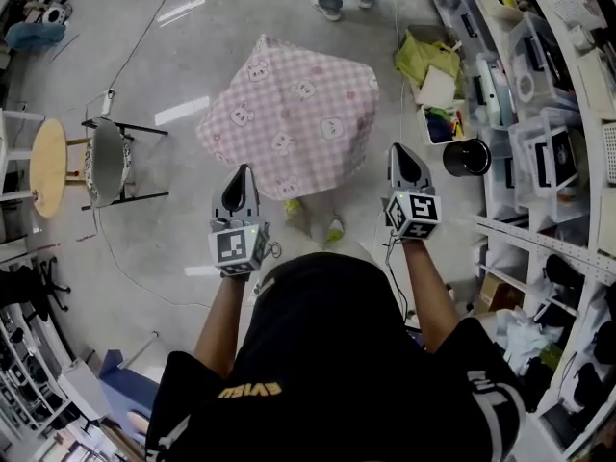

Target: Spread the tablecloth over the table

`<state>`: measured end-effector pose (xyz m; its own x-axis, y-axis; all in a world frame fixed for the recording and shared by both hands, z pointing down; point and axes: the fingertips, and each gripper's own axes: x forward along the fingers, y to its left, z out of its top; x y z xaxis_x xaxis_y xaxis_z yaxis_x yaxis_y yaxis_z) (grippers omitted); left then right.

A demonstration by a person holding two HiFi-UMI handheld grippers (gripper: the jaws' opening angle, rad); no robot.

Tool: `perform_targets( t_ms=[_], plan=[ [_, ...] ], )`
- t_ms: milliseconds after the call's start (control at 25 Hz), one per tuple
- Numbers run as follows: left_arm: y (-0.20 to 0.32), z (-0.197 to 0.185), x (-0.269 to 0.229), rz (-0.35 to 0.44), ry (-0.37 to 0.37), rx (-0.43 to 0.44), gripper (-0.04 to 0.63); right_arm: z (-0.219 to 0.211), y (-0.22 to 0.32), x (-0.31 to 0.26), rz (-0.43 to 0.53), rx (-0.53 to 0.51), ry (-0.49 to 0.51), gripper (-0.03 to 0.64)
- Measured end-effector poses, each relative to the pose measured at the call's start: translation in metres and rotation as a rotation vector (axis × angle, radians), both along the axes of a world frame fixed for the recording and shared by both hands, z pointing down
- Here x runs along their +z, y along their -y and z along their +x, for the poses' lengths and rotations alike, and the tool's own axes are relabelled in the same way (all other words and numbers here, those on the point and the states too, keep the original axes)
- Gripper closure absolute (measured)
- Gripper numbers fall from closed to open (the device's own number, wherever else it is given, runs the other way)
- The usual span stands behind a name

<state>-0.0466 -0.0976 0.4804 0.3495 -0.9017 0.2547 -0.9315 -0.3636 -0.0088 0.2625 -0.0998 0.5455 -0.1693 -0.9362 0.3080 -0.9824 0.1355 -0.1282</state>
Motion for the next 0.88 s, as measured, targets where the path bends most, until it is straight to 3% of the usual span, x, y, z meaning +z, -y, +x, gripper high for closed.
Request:
perform_targets(
  t_ms=[240, 480, 600, 760, 880],
  plan=[
    [-0.031, 0.022, -0.015, 0.033, 0.005, -0.014, 0.578, 0.026, -0.042, -0.02, 0.025, 0.009, 0.042, 0.615],
    [-0.037, 0.016, -0.041, 0.085, -0.015, -0.024, 0.578, 0.027, -0.05, -0.046, 0.099, 0.001, 0.034, 0.615],
    [-0.039, 0.005, -0.048, 0.101, -0.007, -0.016, 0.578, 0.013, -0.048, -0.055, 0.086, -0.018, 0.057, 0.615],
    [-0.045, -0.01, -0.051, 0.083, -0.042, 0.032, 0.578, -0.03, -0.047, -0.07, 0.016, -0.113, 0.264, 0.615],
    [-0.048, -0.031, -0.058, 0.093, -0.066, 0.034, 0.578, -0.058, -0.048, -0.09, 0.046, -0.168, 0.272, 0.615]
  ],
)
